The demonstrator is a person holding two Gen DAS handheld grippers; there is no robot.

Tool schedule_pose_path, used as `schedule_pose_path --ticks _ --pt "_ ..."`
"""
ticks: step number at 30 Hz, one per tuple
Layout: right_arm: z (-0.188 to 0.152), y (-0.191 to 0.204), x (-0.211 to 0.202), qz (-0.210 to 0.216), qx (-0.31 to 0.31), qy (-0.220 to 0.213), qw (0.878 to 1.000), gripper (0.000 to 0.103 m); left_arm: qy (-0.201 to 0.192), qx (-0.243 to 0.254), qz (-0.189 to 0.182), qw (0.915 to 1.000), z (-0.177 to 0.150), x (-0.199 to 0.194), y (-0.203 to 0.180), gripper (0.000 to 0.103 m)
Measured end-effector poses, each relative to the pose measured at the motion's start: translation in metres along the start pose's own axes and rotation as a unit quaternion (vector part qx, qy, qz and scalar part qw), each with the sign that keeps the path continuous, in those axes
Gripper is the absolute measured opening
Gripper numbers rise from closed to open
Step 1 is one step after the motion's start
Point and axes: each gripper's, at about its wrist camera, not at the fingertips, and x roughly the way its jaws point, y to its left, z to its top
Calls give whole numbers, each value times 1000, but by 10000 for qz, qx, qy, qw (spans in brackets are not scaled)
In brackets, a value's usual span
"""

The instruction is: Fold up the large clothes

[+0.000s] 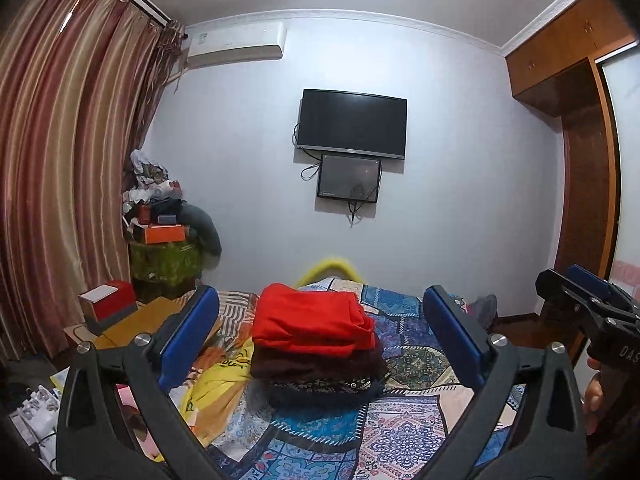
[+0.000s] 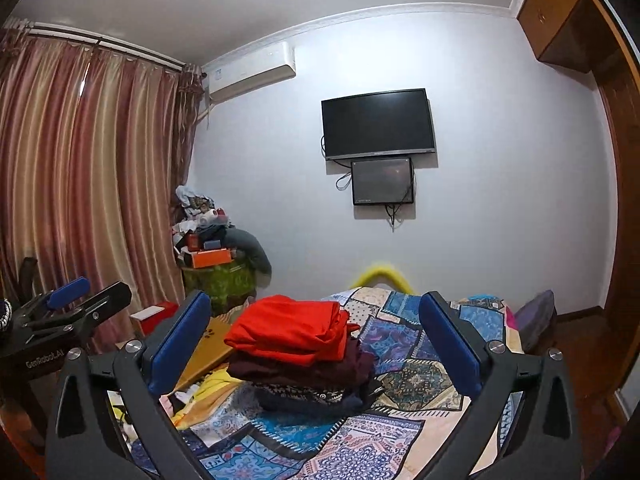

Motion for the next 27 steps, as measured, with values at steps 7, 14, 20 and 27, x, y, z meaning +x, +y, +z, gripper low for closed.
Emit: schedule_pose_path --ticks 7,14,20,27 --pt "-6 -1 -2 8 -19 34 10000 103 53 -37 -19 10000 -3 1 1 102" --pt "-5 0 -2 36 0 105 9999 103 87 46 -14 10000 -5 2 -2 102" --pt "-4 -2 -3 29 13 139 9999 103 119 31 -74 9999 -6 3 -2 102" --pt "-4 -1 -1 44 -2 223 9997 103 184 15 -139 9997 -8 7 -1 102"
